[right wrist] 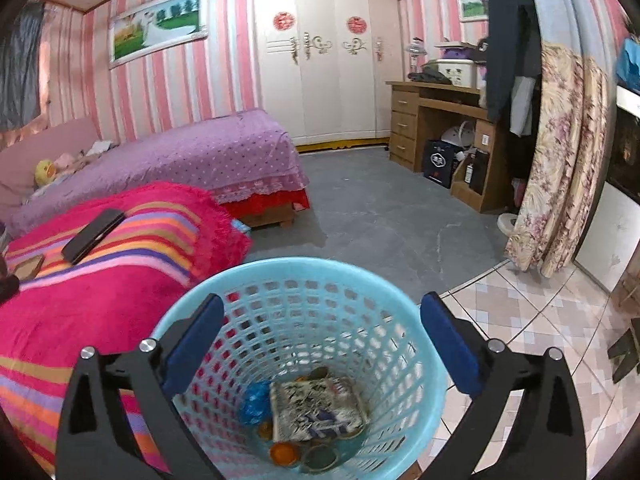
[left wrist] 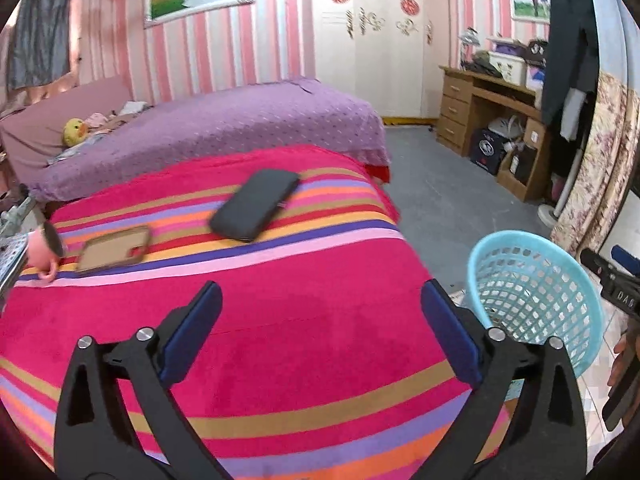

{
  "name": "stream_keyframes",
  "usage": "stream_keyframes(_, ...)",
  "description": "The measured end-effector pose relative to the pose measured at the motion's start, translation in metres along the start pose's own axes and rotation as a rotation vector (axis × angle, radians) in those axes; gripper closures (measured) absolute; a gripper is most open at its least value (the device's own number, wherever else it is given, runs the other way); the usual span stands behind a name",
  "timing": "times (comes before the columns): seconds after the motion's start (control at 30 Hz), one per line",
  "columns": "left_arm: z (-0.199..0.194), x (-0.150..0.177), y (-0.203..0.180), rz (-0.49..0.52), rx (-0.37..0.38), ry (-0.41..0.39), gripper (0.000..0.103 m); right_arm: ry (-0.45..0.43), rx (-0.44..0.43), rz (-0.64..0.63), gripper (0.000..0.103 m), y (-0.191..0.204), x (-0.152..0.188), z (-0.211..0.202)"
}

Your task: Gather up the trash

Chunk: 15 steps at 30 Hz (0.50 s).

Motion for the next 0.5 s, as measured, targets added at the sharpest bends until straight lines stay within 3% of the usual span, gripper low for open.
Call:
stream_keyframes(0.23, -0.048, 0.012, 0.067, -0.029, -0.057, -0.063, 0.006, -0.056, -0.054, -0.113, 0.005, 0.064, -0.005, -0.050)
stream_keyframes(0.5, -0.105, 0.035, 0.126, -0.063, -0.112, -0.138, 0.006, -0.122, -0.223, -0.039, 0.005, 0.114, 0.016, -0.105)
Point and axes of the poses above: each gripper's, at about its wrist camera, not at the fingertips, and z roughly the way its jaws point, y to its left, x to its underside, the point moved 9 cm from there along z, roughly the way its jaws point, and after that the axes turned 7 degrees about -x, right-handed, at the moved point
